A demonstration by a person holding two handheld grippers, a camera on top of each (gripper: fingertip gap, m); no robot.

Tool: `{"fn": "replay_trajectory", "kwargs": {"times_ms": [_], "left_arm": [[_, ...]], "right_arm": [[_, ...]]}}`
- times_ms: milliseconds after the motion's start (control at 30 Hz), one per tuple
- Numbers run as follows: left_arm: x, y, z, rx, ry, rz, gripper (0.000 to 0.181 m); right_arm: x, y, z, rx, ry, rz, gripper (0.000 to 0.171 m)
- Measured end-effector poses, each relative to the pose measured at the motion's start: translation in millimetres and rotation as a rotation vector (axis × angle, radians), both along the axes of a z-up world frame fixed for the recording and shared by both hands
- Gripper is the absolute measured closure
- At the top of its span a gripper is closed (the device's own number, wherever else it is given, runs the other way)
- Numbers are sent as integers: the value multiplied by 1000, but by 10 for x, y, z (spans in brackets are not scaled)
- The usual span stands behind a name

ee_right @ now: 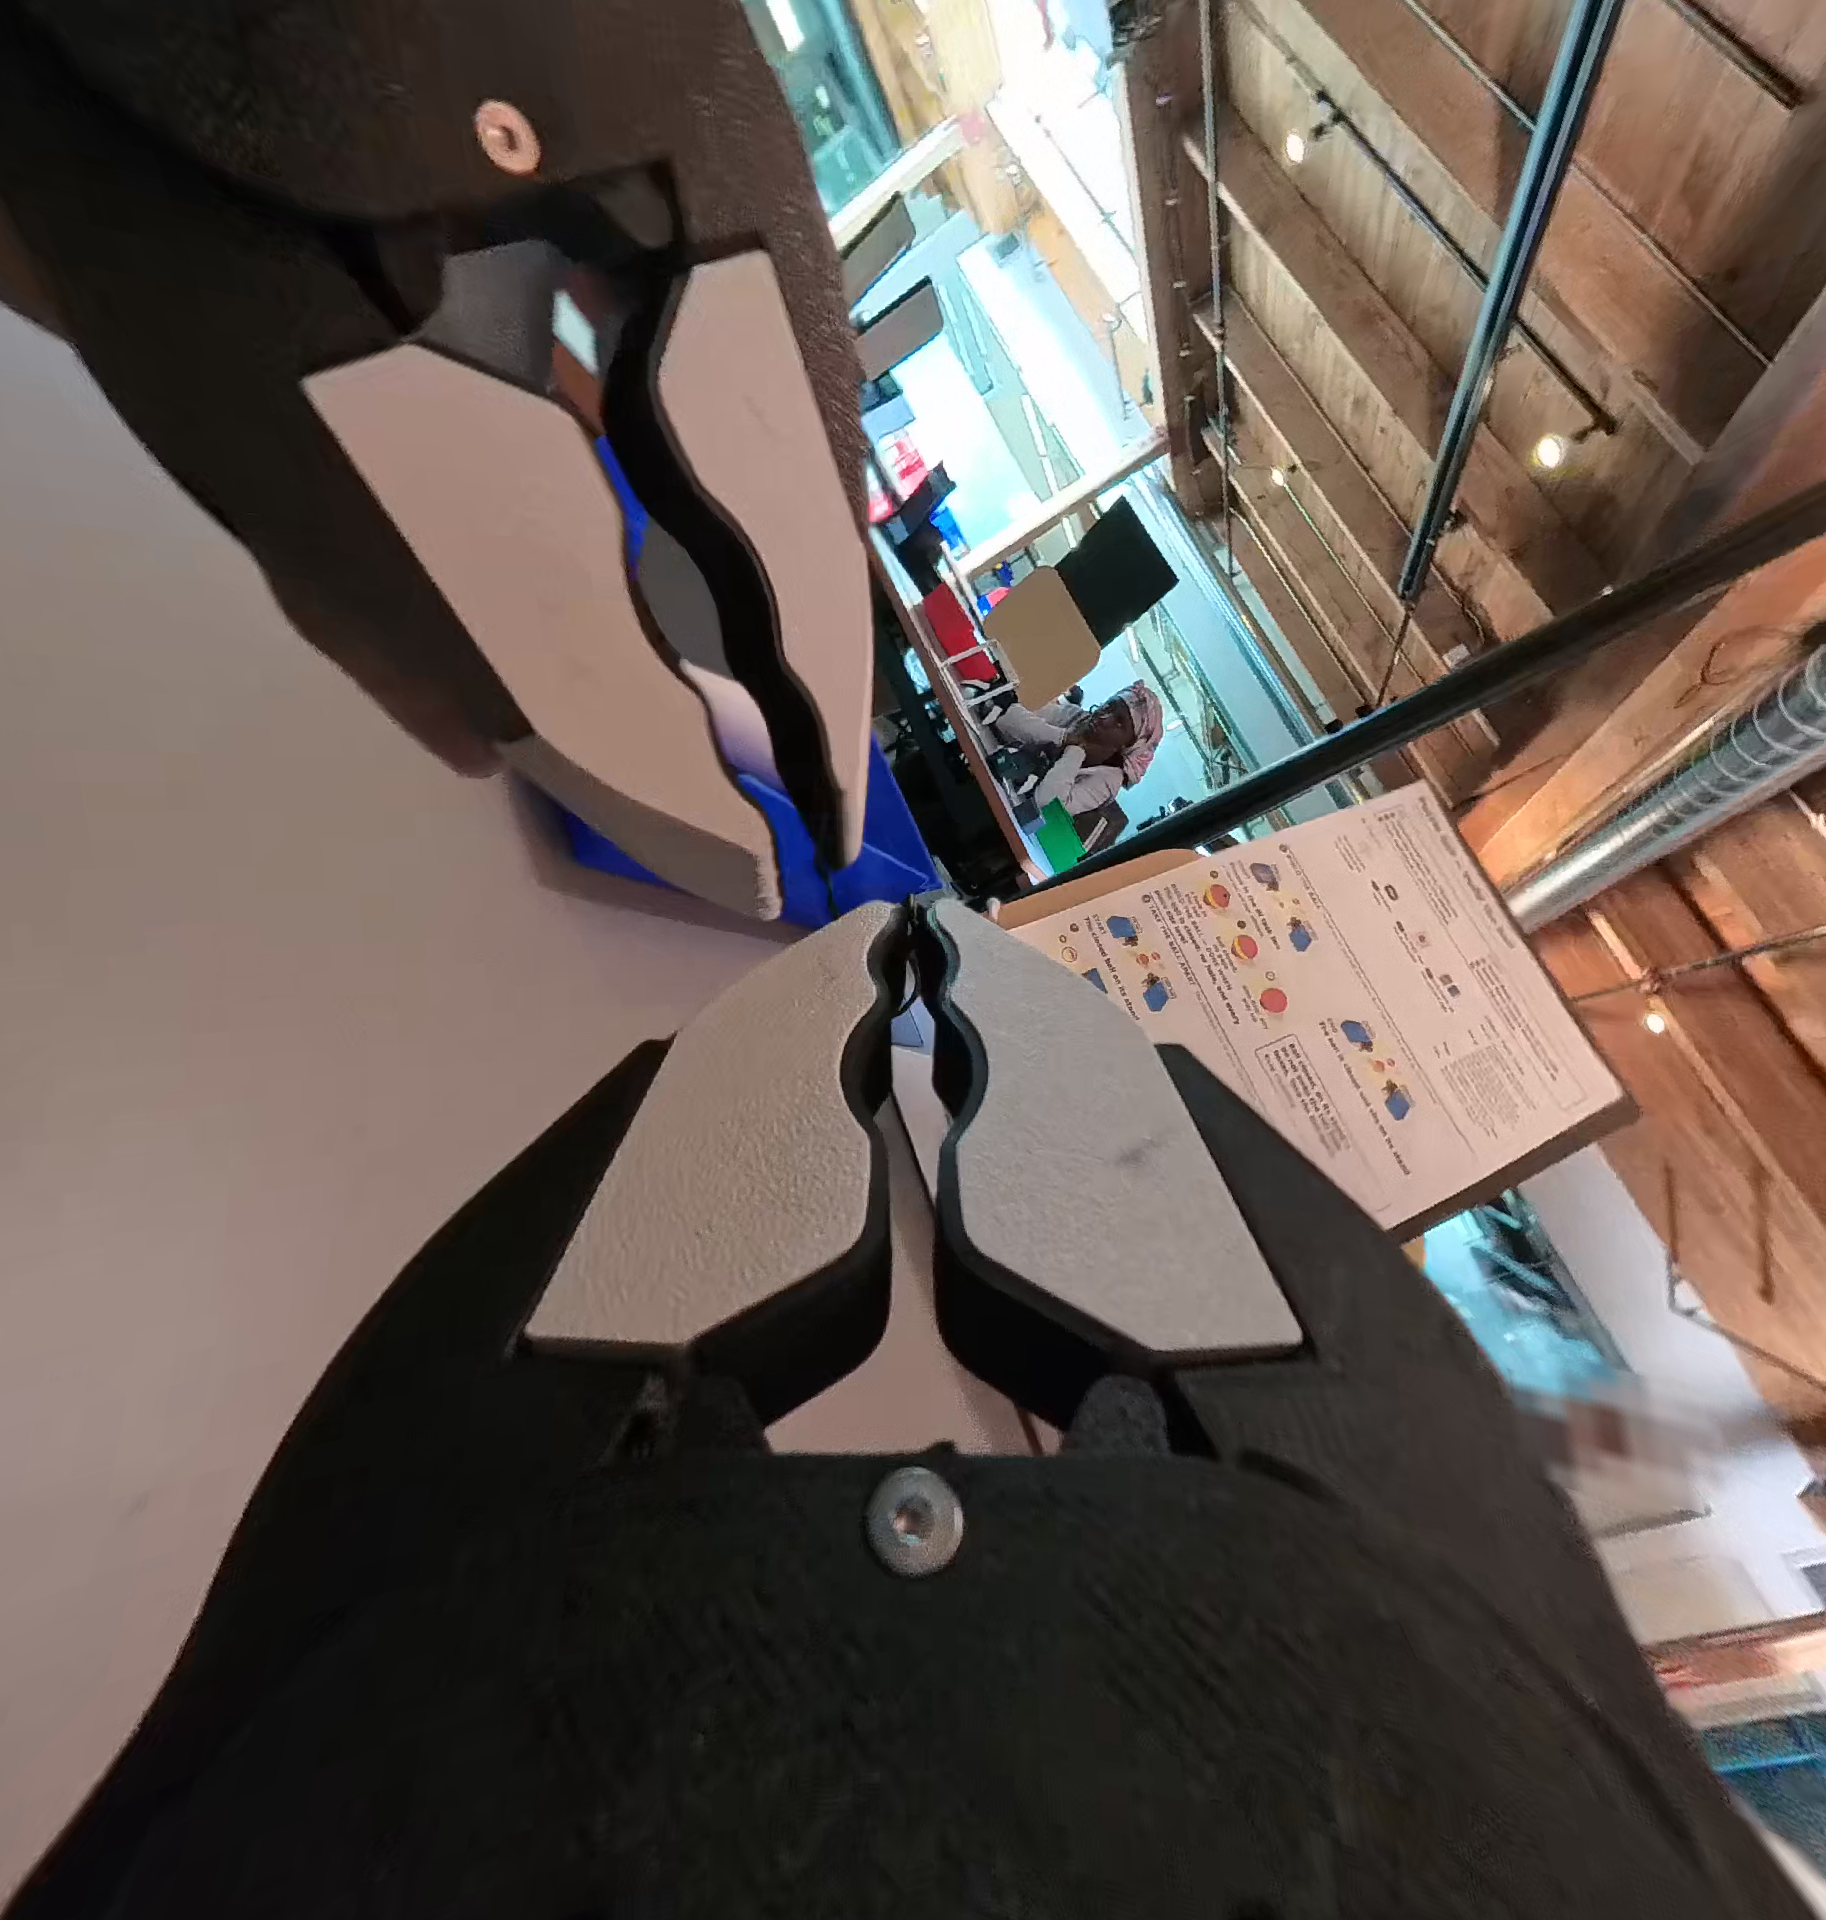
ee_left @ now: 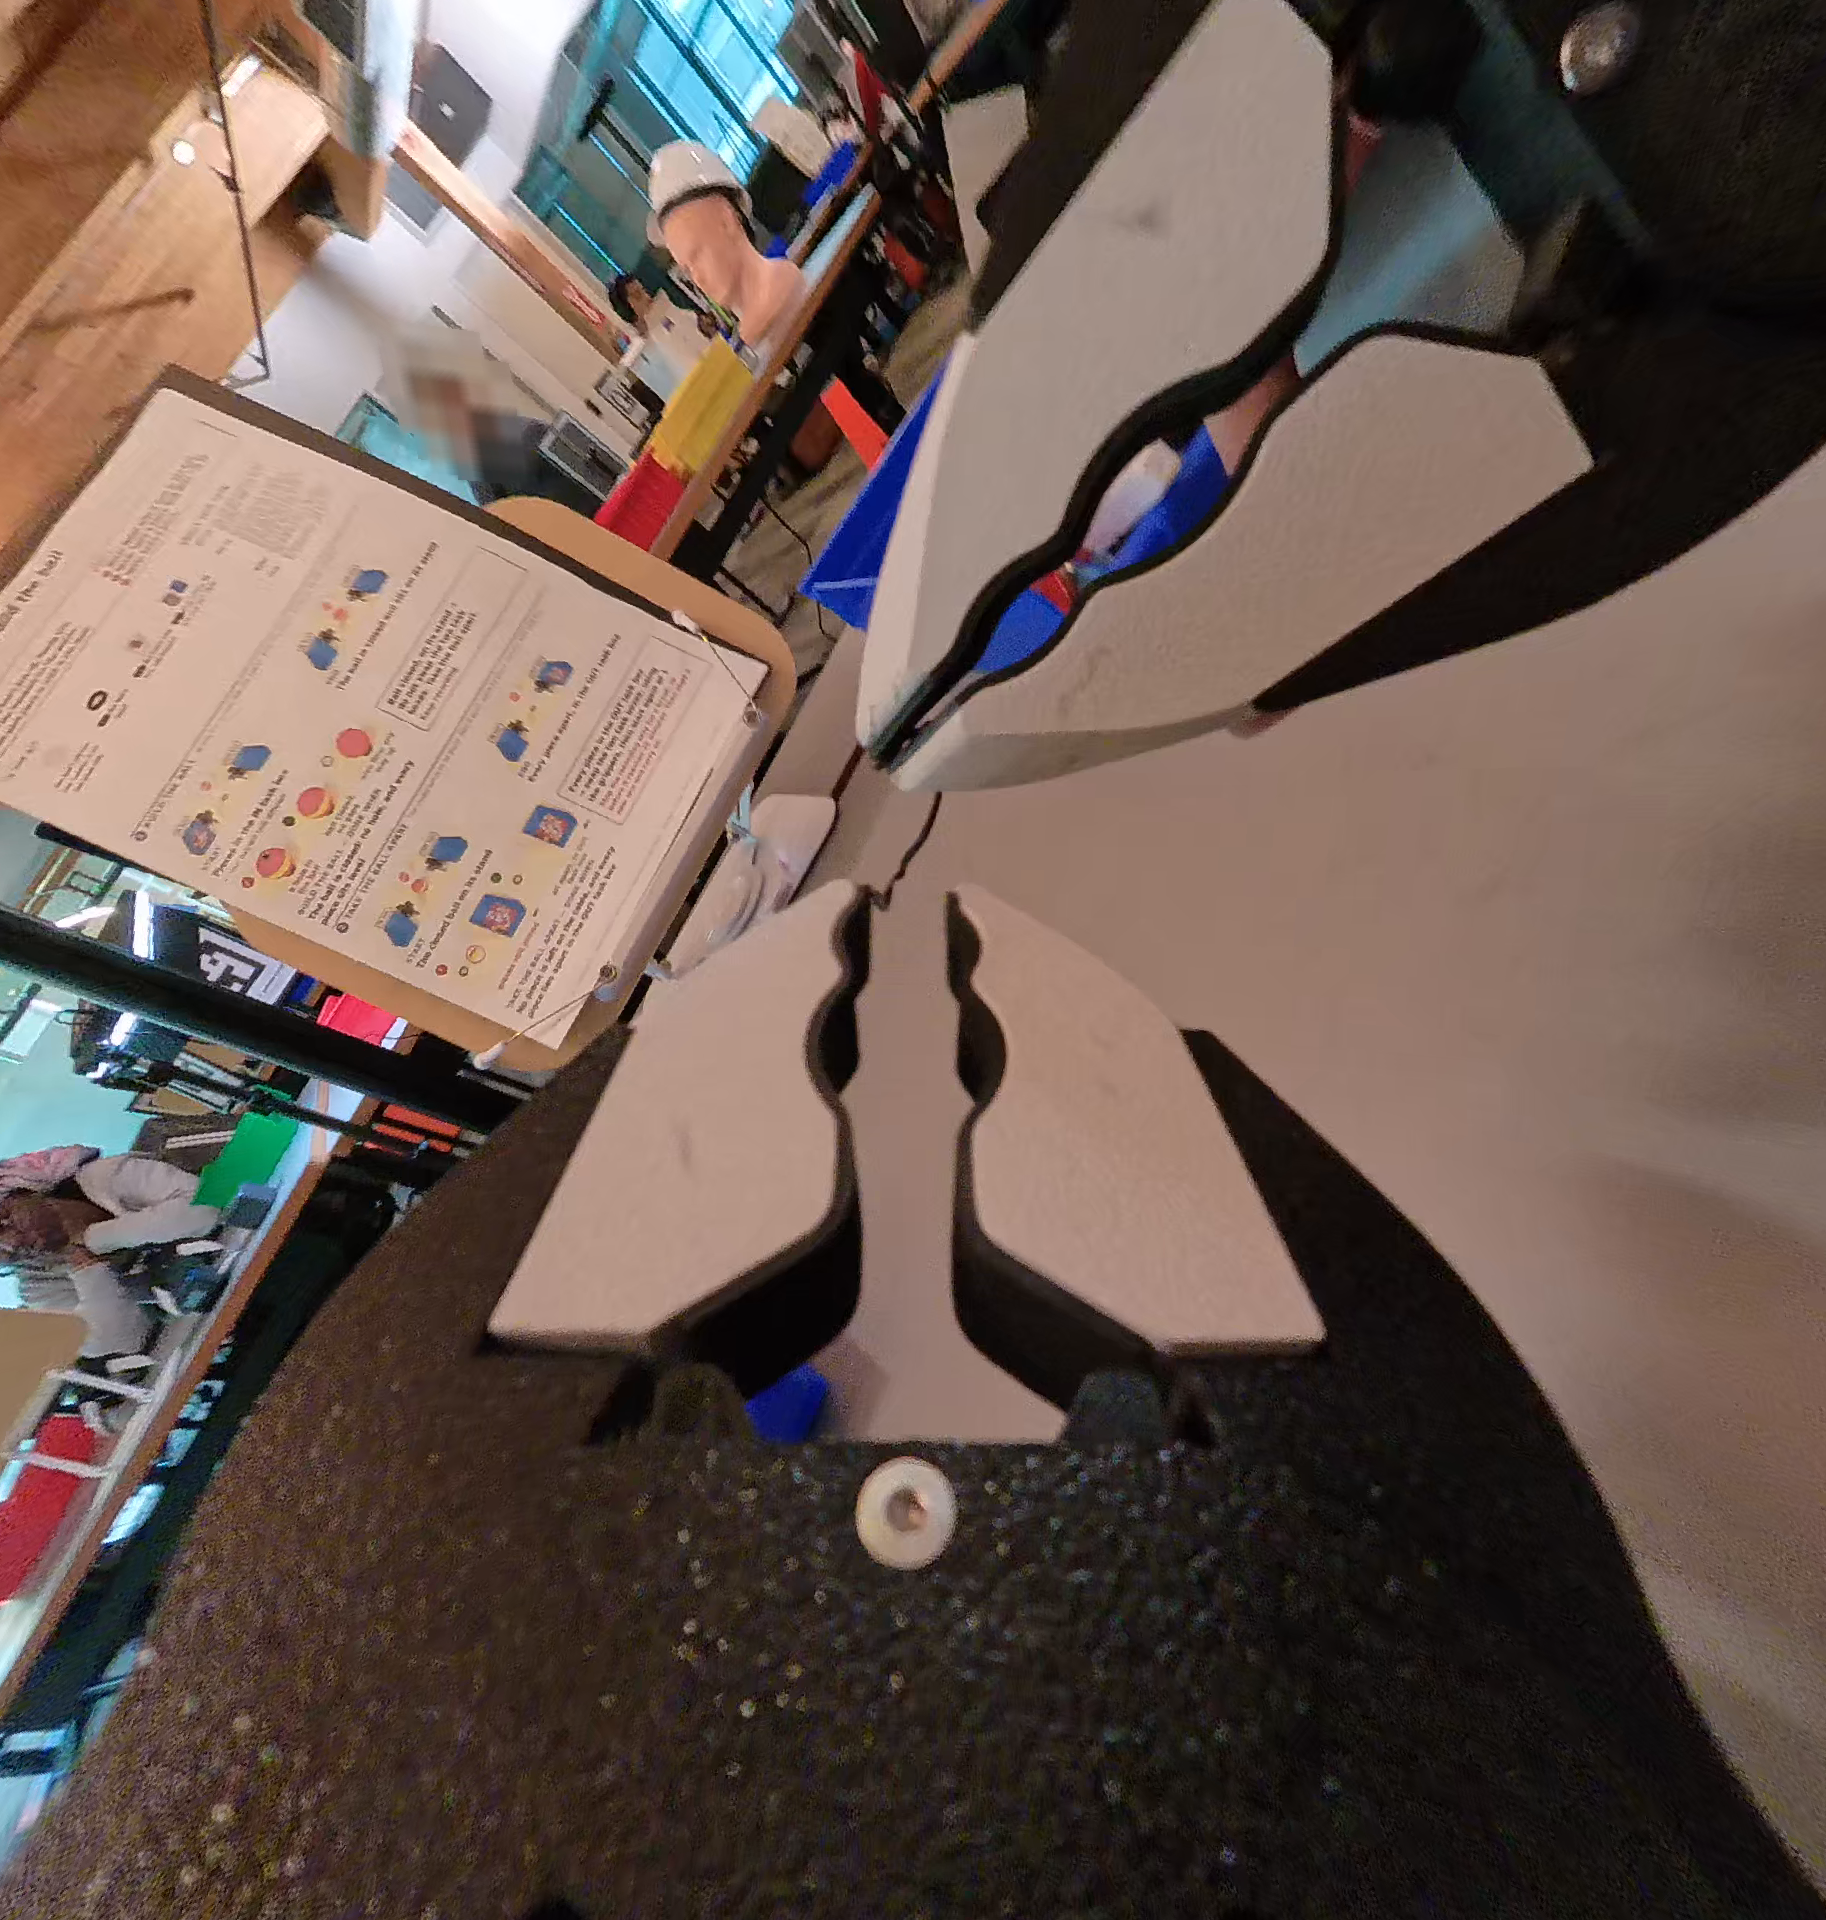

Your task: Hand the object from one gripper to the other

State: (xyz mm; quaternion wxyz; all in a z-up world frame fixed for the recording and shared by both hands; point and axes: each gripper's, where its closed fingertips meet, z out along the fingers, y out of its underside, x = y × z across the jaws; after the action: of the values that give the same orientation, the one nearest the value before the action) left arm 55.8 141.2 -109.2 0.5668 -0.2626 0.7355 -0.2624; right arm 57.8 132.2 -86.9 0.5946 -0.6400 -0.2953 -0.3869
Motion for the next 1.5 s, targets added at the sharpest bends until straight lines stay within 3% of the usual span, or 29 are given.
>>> {"fn": "replay_trajectory", "kwargs": {"times_ms": [67,167,333,433,533,800,1000,1067,1167,1267,1367,1500], "left_arm": [[-3,-11,70,-77,-33,-14,155],[6,-54,160,-279,-75,-62,149],[-31,-230,348,-760,-112,-262,156],[-60,-280,410,-911,-110,-341,160],[-54,-269,411,-936,-130,-353,165],[-45,-246,409,-955,-142,-353,175],[-16,-201,374,-869,-171,-300,180],[11,-115,357,-792,-204,-221,180],[66,241,272,-486,-287,84,180],[-5,448,352,-59,-431,312,180],[-65,377,427,291,-541,401,180],[-76,191,431,505,-615,395,180]], "right_arm": [[60,-27,96,65,105,-4,170],[130,-104,302,215,409,56,170],[63,-166,468,347,955,320,169],[-3,-143,456,348,1062,396,170],[-51,-129,462,349,1161,456,170],[-28,-98,398,333,1183,451,170],[9,-72,344,317,1178,411,169],[107,-66,308,327,1149,324,153],[153,-50,239,282,1081,197,140],[-123,5,242,218,1116,253,142],[-325,71,195,166,1264,312,142],[-293,82,157,180,1385,318,143]]}}
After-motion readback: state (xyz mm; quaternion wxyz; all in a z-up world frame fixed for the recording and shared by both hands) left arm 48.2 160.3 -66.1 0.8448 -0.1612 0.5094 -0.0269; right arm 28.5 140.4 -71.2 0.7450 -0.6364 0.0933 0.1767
